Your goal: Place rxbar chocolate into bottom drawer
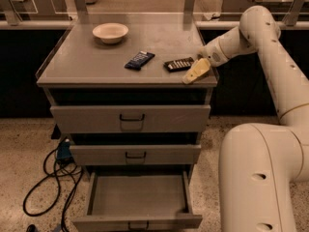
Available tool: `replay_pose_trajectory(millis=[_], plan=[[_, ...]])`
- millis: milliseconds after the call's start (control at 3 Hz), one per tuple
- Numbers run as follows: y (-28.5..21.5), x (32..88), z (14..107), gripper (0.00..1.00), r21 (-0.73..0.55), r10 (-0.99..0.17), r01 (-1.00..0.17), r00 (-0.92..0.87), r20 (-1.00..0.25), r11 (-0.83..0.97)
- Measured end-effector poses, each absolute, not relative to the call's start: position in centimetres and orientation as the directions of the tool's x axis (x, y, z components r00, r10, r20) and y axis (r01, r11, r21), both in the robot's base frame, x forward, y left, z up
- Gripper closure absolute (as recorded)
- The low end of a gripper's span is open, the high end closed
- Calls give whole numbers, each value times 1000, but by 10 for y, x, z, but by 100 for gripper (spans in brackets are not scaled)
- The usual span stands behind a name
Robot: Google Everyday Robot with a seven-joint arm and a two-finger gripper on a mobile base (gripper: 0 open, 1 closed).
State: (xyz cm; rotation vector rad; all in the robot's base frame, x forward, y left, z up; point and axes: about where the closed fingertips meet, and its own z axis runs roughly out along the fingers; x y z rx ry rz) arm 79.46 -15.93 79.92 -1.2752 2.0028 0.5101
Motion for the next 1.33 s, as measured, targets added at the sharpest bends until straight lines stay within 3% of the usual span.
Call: replay_pose_trajectory(millis=[1333], plan=[[-144,794,833,0,-42,-578,-914,-220,-786,404]])
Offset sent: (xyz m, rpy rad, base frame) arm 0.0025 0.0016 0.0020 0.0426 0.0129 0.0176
